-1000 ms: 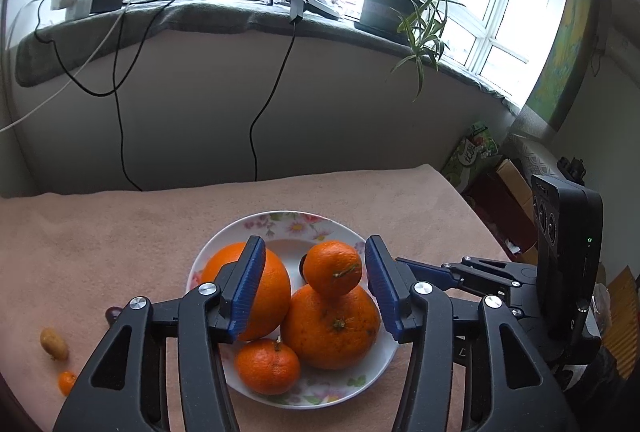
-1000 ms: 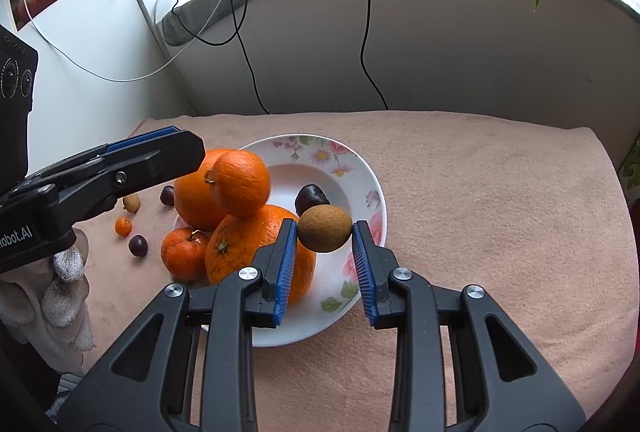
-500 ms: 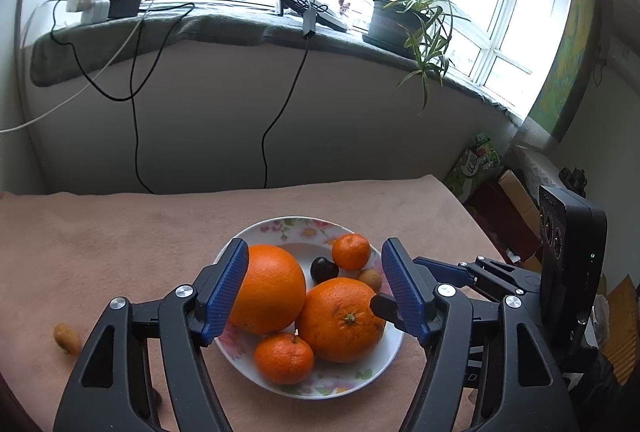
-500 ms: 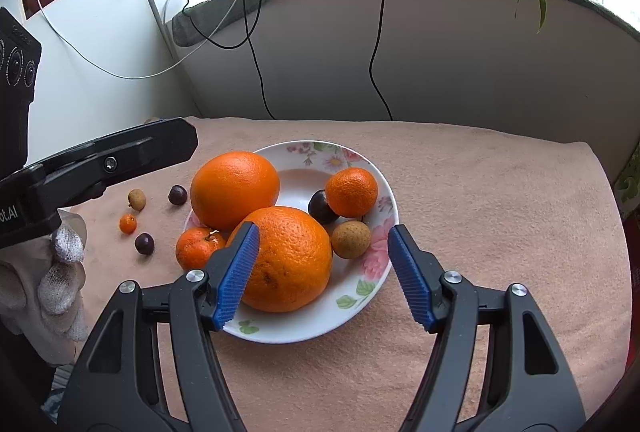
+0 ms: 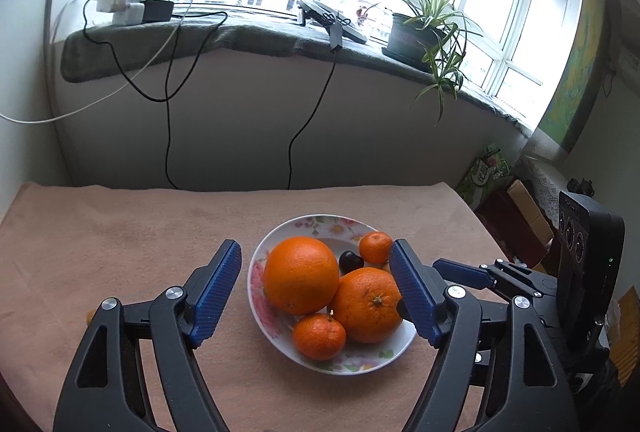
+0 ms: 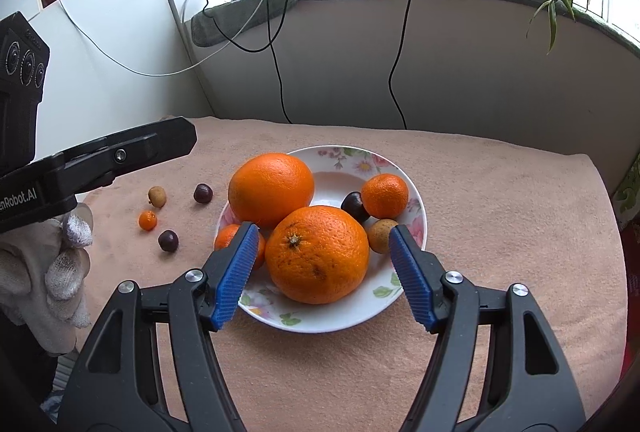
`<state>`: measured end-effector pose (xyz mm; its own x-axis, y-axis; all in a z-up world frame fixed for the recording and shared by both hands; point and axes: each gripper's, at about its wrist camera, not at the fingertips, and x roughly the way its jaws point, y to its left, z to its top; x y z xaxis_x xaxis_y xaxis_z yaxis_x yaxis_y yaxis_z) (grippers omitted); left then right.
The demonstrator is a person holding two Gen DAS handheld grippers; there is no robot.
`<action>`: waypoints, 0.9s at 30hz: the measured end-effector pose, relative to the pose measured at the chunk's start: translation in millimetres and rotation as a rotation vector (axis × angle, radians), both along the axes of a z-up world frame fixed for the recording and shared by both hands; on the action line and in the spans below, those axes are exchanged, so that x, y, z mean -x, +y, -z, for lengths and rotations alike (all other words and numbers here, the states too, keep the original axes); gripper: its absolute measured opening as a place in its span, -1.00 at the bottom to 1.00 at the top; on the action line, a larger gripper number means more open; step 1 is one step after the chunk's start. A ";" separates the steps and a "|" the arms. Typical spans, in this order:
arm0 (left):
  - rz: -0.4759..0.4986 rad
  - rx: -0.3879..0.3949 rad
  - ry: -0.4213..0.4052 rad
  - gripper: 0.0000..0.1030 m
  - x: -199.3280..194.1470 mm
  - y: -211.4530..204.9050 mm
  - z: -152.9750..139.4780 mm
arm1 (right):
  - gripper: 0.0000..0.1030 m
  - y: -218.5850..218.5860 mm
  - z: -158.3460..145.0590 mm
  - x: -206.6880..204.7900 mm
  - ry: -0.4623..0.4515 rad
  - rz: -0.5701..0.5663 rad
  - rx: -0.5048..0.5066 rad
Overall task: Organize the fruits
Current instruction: 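Move the left gripper to a small tangerine while the right moves to a dark plum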
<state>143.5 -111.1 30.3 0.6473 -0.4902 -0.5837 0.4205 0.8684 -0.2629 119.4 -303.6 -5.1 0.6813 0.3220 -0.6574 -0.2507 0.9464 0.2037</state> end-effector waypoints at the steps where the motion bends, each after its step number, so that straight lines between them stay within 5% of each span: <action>1: -0.010 0.003 -0.002 0.51 1.0 4.6 -0.3 | 0.37 2.3 -1.6 1.6 -0.004 -0.003 -0.001; 27: -0.244 0.011 0.050 0.47 10.6 136.5 26.5 | 0.37 112.8 -2.8 22.4 -0.023 -0.238 0.040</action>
